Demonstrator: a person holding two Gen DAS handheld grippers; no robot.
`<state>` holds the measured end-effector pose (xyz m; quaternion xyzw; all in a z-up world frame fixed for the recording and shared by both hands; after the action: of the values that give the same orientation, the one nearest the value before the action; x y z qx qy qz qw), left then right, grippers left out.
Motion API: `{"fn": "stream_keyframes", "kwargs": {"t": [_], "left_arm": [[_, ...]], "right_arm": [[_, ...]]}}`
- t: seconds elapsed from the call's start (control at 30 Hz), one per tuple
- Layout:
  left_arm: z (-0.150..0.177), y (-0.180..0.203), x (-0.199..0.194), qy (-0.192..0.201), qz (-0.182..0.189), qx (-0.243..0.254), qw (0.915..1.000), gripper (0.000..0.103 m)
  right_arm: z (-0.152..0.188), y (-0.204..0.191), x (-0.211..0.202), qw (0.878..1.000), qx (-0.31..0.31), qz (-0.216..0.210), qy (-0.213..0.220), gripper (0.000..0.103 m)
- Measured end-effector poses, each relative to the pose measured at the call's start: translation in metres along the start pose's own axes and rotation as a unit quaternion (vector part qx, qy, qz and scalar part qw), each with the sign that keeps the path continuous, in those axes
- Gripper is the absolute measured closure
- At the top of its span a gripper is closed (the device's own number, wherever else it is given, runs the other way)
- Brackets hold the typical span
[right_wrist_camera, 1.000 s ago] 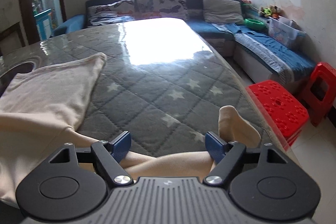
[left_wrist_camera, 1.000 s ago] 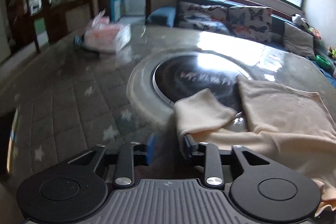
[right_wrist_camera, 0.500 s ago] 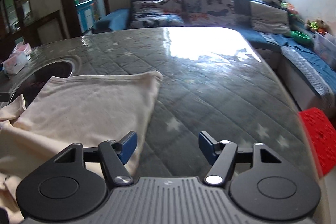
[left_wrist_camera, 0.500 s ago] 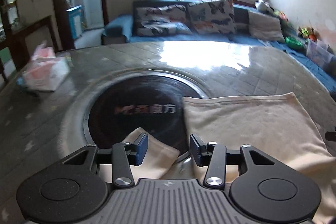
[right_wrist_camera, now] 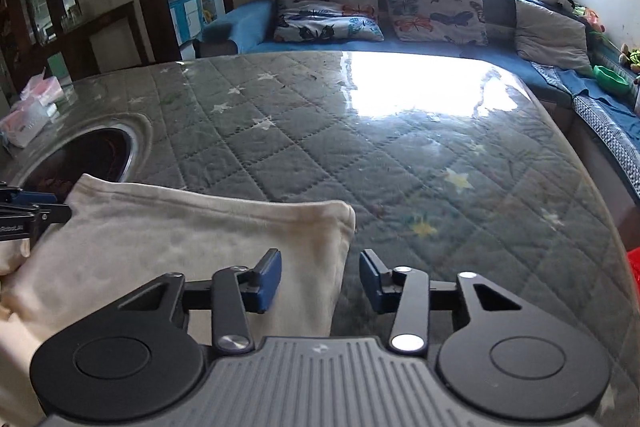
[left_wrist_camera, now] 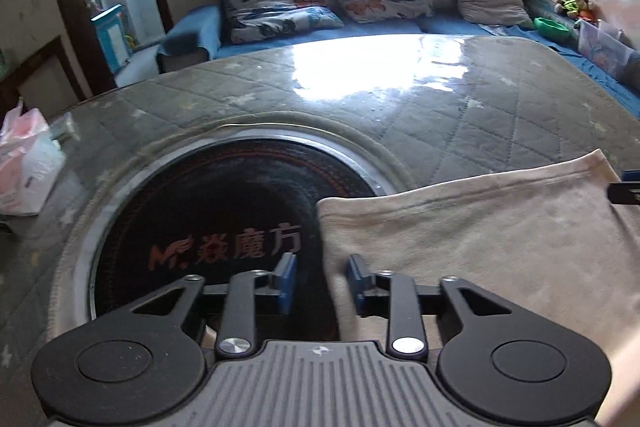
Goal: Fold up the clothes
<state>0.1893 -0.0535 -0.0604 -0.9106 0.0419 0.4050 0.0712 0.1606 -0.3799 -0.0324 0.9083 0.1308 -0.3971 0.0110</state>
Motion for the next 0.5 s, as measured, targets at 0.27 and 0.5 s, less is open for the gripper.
{"fn": "stream_keyframes", "kwargs": {"t": [0.27, 0.5], "left_arm": [[-0.034, 0.003, 0.017, 0.046, -0.006, 0.029, 0.9985, 0.100], [-0.049, 0.000, 0.038, 0.030, 0.003, 0.019, 0.9994, 0.096]], "right_arm": [[-0.018, 0.000, 0.024, 1.000, -0.012, 0.009, 0.003, 0.098], [-0.037, 0.004, 0.045, 0.999, -0.028, 0.032, 0.011, 0.097]]}}
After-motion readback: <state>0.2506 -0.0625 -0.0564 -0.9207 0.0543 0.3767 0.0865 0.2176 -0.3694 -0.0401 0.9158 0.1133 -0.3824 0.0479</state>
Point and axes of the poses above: each gripper's, at about its wrist camera, not at the fingertips, and x roughly the way its jaws point, y to its right, z to its underside, the point moved 10 cm from there along x, roughly the way its jaws point, and after that the axes turned 1 degree about -z, right-handed, at the moved point
